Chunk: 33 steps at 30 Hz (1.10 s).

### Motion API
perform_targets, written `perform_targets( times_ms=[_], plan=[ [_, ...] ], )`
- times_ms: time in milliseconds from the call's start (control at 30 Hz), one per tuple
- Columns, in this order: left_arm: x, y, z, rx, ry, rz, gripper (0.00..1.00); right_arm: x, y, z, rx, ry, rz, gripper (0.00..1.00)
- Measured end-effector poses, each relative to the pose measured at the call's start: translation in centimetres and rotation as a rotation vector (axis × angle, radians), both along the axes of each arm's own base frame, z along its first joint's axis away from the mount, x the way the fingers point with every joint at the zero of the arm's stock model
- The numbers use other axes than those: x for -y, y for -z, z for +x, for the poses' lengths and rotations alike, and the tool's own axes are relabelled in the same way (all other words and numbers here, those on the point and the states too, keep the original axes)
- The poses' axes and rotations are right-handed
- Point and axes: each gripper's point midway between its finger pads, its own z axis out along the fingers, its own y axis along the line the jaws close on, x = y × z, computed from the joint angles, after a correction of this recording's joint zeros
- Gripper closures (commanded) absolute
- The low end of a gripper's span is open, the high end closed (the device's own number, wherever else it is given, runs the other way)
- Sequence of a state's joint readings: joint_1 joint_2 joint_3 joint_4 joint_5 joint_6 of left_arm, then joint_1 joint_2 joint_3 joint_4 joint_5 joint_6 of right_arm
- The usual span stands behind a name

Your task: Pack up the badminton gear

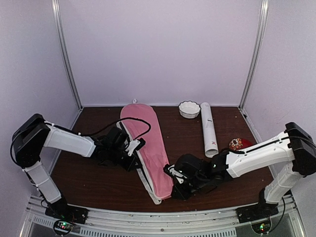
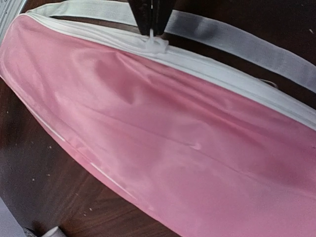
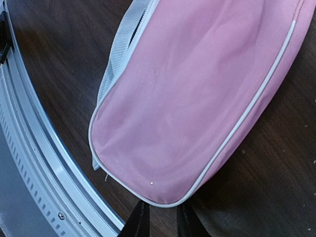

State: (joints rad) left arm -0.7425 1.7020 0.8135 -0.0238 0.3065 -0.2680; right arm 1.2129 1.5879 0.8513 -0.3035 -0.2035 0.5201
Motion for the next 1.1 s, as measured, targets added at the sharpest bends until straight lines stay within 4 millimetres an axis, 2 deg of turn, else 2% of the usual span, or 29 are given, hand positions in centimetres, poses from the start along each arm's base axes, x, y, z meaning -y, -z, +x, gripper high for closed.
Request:
perform_targets(
  times_ms=[133,267,433,633,833,933,1100],
  plan=[
    [1.4,-0.4,-2.9,-0.008,0.063,-0.020,1.00,-0.7,0.0,1.3,0.016,0.047,0.025,0.78],
    [1.5,0.1,-4.4,-0.043,0.076,-0.026,1.00,-1.4,0.1,2.0,0.024,0.068,0.050,0.70],
    [1.0,0.4,-4.0,-0.066,0.052,-0.031,1.00,-2.0,-0.9,1.5,0.087,-0.013,0.094,0.64],
    [-0.1,1.5,-3.0,-0.115,0.023,-0.030,1.00,-2.7,-3.7,0.4,0.308,-0.206,0.103,0.63],
    [-0.3,1.4,-2.8,-0.128,0.030,-0.046,1.00,-3.2,-4.3,0.8,0.475,-0.345,0.075,0.61],
    [-0.4,1.4,-2.7,-0.134,0.030,-0.054,1.00,-3.6,-4.1,1.4,0.541,-0.390,0.060,0.61],
    [-0.3,1.3,-2.8,-0.142,0.035,-0.063,1.00,-4.1,-2.2,1.7,0.586,-0.472,0.005,0.60]
  ],
)
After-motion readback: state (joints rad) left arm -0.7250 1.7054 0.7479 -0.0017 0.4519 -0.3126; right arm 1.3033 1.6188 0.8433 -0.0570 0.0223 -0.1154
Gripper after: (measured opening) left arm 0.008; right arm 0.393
